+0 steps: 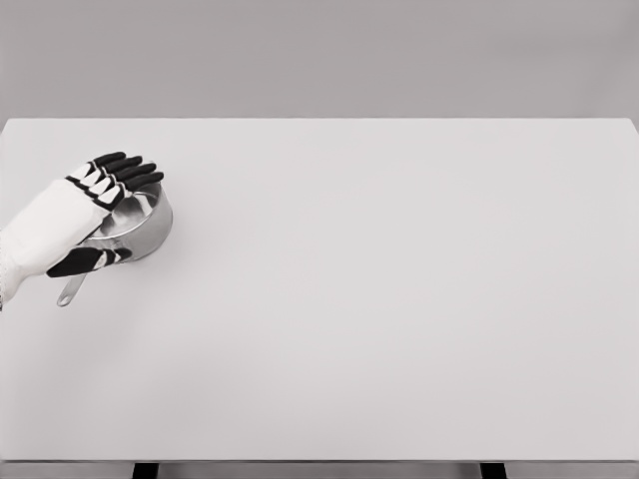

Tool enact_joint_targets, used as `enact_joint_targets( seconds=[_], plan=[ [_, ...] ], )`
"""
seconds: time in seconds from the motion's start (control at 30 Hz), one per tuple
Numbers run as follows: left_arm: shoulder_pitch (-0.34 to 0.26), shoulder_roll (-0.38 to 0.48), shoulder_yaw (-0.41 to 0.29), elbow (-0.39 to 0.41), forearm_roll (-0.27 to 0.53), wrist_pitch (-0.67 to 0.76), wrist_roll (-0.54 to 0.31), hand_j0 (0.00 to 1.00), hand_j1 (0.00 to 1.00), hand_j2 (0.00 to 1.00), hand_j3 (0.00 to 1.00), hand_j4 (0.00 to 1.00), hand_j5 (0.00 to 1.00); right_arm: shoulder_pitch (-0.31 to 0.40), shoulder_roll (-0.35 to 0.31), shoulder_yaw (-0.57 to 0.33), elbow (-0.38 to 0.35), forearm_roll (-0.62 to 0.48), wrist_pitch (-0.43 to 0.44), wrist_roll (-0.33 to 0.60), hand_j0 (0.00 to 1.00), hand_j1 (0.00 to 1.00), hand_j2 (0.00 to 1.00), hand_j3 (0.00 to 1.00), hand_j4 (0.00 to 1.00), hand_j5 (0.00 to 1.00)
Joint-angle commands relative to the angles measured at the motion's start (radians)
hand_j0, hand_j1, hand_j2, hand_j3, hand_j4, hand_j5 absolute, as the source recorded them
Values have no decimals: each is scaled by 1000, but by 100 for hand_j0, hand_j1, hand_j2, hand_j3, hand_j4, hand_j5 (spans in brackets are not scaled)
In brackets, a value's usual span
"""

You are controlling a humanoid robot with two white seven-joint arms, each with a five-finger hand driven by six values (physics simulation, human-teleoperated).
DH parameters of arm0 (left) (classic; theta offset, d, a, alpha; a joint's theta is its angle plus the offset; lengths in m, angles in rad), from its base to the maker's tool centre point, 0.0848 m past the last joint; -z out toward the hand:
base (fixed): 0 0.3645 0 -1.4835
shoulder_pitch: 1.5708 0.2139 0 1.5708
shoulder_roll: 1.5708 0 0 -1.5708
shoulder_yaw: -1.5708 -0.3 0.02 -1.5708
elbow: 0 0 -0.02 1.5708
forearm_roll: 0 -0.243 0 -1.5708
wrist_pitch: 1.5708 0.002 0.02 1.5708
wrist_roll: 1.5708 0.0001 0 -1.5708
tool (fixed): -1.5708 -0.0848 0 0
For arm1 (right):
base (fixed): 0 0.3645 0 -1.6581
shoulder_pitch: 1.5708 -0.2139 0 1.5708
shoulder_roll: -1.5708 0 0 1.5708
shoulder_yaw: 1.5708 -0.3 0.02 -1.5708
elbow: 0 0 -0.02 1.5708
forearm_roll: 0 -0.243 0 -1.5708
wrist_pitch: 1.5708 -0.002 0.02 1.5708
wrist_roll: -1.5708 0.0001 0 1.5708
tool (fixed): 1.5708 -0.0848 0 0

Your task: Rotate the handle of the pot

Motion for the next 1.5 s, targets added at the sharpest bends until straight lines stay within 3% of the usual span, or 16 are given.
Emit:
enact_joint_targets(
  seconds=[0.0,0.13,0.4,0.73,0.83,1.17,1.47],
  plan=[
    [0,-1,-24,0,-33,1,6,100,100,100,100,100,100,0,0,0,0,0,0,0,100,100,100,100,100,100],
    [-5,4,-83,0,-39,1,7,100,100,100,100,100,100,0,0,0,0,0,0,0,100,100,100,100,100,100],
    [8,4,-118,0,-79,1,6,100,100,100,100,100,100,0,0,0,0,0,0,0,100,100,100,100,100,100],
    [11,-39,-117,1,-114,1,-3,100,100,100,100,100,100,0,0,0,0,0,0,0,100,100,100,100,100,100],
    [17,-62,-118,0,-167,1,-5,100,100,100,100,100,100,0,0,0,0,0,0,0,100,100,100,100,100,100],
    [3,-70,-118,0,-167,180,-3,100,100,100,100,100,100,0,0,0,0,0,0,0,100,100,100,100,100,100],
    [12,-58,-117,1,-162,193,-5,100,100,100,100,100,100,0,0,0,0,0,-1,0,100,100,100,100,100,100]
  ],
)
